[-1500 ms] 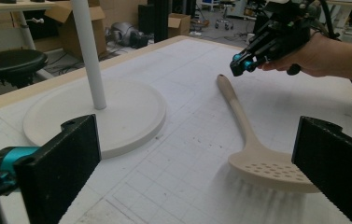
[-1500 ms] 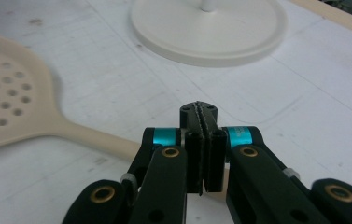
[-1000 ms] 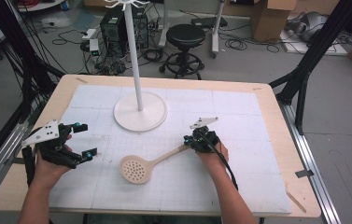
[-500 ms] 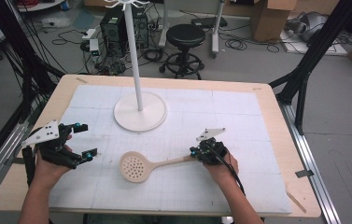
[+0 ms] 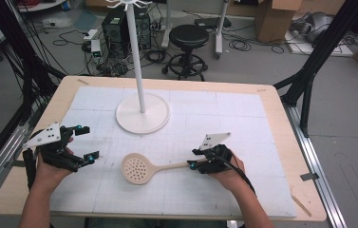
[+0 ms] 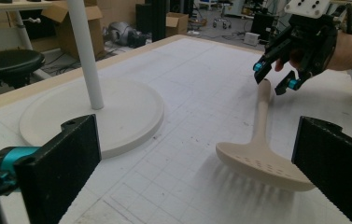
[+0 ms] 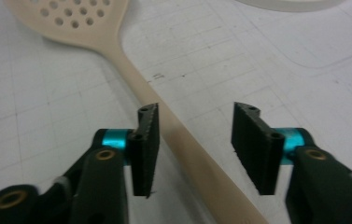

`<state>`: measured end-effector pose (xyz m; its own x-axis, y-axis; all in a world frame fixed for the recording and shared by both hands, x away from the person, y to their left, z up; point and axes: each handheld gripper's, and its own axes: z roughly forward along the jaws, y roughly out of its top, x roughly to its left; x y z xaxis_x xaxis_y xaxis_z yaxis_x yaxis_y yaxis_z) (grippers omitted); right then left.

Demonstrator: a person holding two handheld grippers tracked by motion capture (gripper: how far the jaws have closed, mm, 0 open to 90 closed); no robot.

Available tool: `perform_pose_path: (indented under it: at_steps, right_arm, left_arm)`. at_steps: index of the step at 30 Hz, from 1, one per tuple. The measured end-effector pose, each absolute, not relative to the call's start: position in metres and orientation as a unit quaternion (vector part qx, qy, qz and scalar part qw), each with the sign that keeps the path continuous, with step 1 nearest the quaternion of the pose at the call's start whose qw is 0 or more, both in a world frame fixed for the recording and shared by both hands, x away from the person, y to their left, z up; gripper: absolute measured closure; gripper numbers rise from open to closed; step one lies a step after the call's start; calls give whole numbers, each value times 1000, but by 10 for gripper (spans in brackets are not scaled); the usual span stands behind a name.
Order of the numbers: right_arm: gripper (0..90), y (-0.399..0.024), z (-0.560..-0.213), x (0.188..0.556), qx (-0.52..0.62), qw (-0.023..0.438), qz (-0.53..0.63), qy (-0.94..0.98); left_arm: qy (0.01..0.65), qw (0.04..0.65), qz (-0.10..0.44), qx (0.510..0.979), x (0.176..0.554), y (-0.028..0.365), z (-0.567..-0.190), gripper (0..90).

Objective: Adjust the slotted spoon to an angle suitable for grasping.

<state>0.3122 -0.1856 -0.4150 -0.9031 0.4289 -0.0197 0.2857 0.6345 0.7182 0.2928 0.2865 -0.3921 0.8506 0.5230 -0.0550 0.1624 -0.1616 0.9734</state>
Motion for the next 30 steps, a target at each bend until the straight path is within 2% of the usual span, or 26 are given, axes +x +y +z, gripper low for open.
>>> perform_pose_path:
  at_steps: [1, 5, 6, 7, 8, 11, 15, 26, 30]
  right_arm:
    - [466, -181, -417, 312, 188, 85, 369, 906]
    - [470, -173, -425, 315, 173, 76, 344, 920]
    - [492, -170, -428, 316, 165, 74, 333, 925]
    - [565, -164, -434, 317, 154, 80, 317, 932]
    - [565, -164, -434, 317, 154, 80, 317, 932]
    - [667, -157, -434, 319, 122, 74, 325, 935]
    - [738, -139, -432, 315, 84, 76, 323, 940]
    - [753, -87, -435, 318, 56, 71, 338, 937]
    - [729, -73, -434, 319, 51, 75, 334, 938]
  left_arm:
    - [228, 606, 149, 747, 293, 287, -392, 18]
    - [229, 606, 149, 747, 292, 287, -392, 18]
    - [229, 605, 150, 748, 292, 287, -392, 18]
    - [229, 605, 151, 747, 292, 288, -391, 18]
    - [229, 605, 151, 747, 292, 288, -391, 18]
    - [229, 607, 151, 746, 292, 288, -391, 18]
    - [227, 607, 152, 746, 292, 289, -390, 18]
    - [222, 611, 157, 743, 289, 291, -385, 18]
    - [223, 613, 157, 742, 289, 293, -385, 18]
